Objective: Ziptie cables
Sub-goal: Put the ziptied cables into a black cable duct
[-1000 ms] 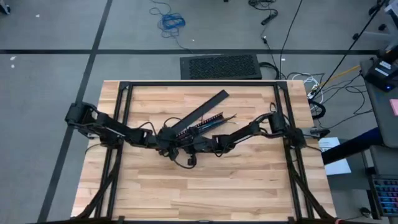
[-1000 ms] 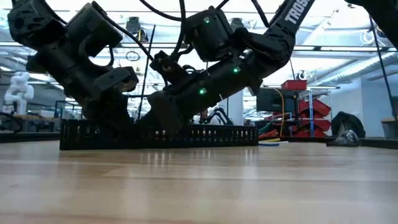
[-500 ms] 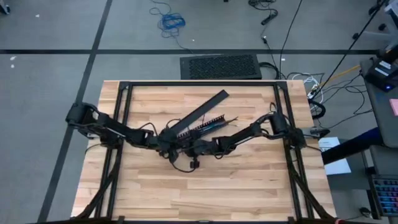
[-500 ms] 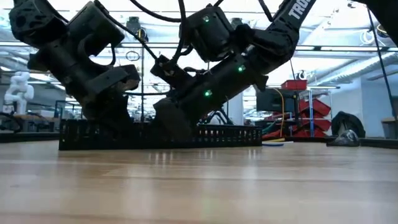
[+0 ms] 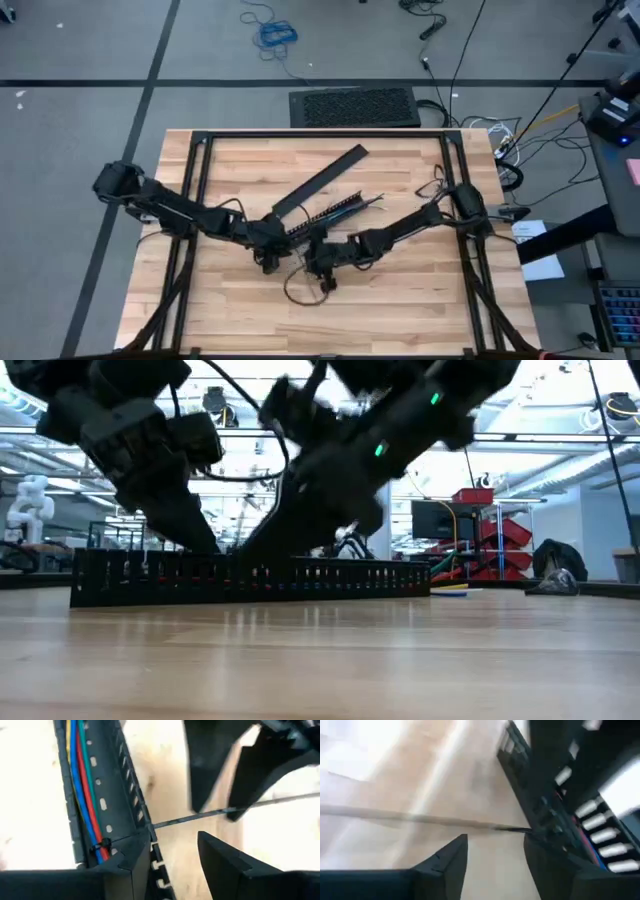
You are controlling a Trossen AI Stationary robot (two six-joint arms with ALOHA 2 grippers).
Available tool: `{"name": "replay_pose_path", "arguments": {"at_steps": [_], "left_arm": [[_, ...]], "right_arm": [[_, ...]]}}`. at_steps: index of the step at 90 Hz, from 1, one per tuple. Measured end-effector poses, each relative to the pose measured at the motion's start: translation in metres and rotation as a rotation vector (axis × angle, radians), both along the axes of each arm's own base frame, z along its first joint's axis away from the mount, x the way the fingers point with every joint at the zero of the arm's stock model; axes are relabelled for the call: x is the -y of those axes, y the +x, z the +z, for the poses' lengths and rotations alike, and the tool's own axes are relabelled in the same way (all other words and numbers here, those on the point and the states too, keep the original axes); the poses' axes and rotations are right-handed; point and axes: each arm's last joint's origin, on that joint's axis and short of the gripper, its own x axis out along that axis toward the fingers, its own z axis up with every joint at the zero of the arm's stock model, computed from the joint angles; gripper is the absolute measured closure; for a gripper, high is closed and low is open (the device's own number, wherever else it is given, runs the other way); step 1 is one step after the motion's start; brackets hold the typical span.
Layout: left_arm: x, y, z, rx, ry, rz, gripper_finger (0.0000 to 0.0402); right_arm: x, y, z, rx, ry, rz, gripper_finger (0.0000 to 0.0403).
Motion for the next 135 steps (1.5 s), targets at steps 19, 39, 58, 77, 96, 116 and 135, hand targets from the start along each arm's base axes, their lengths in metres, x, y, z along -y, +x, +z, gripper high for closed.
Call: {"name": "replay_pose_path", "arguments": {"at_steps": [19,39,58,77,96,116,135], "left_arm": [[-0.003,-0.002,0.018,0.090,0.042,0.049,0.0240],[-0.005,0.009,0.026,0.231,0.078,0.121,0.0240],[-0.011,0.021,0.014,0.263,0.125,0.227,0.0240],[-0.015,0.038,0.003,0.303,0.113,0.222,0.0240],[-0.022,0.062,-0.004,0.280,0.183,0.265,0.0239],[-0.033,0.076,-0.005,0.271,0.141,0.240,0.0239],[-0.031,0.085,-0.016,0.207,0.133,0.226,0.0239]], "right_arm": [[-0.009,-0.011,0.024,0.014,-0.075,0.006,0.0205],[-0.005,-0.028,0.060,0.030,-0.296,-0.083,0.0204],[0.002,-0.052,0.093,-0.002,-0.359,-0.126,0.0204],[0.041,-0.088,0.110,-0.145,-0.606,-0.519,0.0204],[0.094,-0.128,0.110,-0.260,-0.445,-0.746,0.0221],[0.107,-0.145,0.049,-0.232,-0.133,-0.545,0.0237],[0.109,-0.146,0.014,-0.039,0.020,-0.358,0.0238]]}}
